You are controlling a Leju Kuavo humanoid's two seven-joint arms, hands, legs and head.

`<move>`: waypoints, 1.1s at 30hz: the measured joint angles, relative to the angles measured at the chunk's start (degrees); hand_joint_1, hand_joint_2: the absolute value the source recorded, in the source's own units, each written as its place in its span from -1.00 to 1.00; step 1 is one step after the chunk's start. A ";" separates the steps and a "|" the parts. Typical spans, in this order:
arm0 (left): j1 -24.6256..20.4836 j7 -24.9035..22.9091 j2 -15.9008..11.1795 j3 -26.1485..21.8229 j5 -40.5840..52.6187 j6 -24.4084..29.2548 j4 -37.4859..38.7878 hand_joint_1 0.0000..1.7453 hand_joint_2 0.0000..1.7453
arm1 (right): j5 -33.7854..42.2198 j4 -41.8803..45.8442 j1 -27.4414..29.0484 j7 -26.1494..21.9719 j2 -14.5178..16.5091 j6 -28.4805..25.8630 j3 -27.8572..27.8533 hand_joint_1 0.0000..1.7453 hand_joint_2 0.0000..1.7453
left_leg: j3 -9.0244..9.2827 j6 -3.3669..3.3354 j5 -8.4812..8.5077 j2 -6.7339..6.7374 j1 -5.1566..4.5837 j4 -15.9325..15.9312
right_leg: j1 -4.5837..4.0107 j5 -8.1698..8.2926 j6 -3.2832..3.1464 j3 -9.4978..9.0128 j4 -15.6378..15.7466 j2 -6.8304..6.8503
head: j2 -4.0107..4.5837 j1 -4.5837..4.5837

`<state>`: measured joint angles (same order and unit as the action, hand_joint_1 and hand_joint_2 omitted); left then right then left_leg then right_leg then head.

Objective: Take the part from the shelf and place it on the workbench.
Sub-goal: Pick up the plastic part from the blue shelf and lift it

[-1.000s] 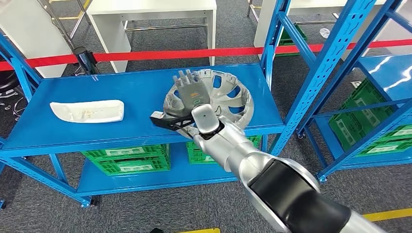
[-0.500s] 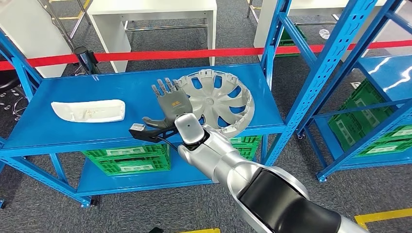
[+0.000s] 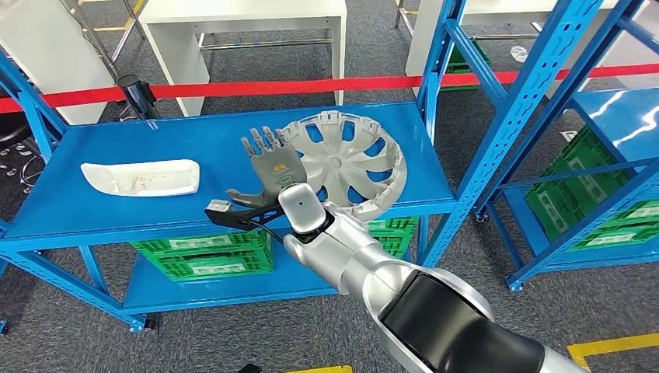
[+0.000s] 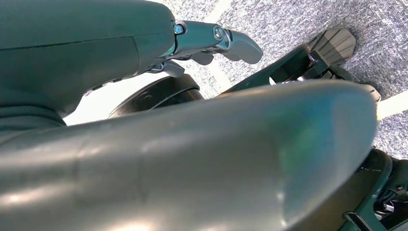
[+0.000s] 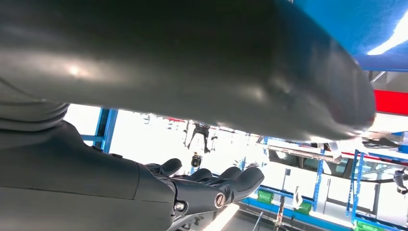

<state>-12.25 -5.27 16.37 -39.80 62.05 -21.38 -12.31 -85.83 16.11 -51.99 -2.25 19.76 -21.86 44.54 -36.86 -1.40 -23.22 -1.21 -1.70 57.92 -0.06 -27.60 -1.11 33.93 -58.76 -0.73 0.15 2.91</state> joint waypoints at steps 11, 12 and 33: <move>0.02 0.04 -0.01 0.00 -0.04 0.00 0.01 -1.00 -1.00 | 1.41 0.00 0.10 1.00 0.00 -1.50 0.03 -1.00 1.00 | 0.00 0.00 0.00 0.00 0.00 0.00 | 0.00 0.00 0.00 0.00 0.00 0.00 | 0.00 0.00; 0.03 0.08 -0.02 0.00 -0.04 0.00 0.01 -1.00 -1.00 | 1.56 0.00 0.10 1.04 0.00 -1.62 0.03 -1.00 1.00 | 0.00 0.00 0.00 0.00 0.00 0.00 | 0.00 0.00 0.00 0.00 0.00 0.00 | 0.00 0.00; 0.15 0.02 -0.11 0.02 -0.34 0.00 0.01 -1.00 -1.00 | 4.85 0.01 2.06 1.29 0.20 -2.23 0.09 -1.00 1.00 | 0.00 -0.02 -0.03 0.00 0.00 0.00 | 0.00 -0.01 0.00 0.00 0.00 0.00 | 0.00 0.00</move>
<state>-12.09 -5.25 16.26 -39.78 61.71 -21.38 -12.29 -80.98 16.11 -49.93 -0.96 19.96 -24.09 44.63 -36.86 -1.42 -23.25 -1.21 -1.70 57.92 -0.06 -27.61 -1.11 33.93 -58.76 -0.72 0.15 2.91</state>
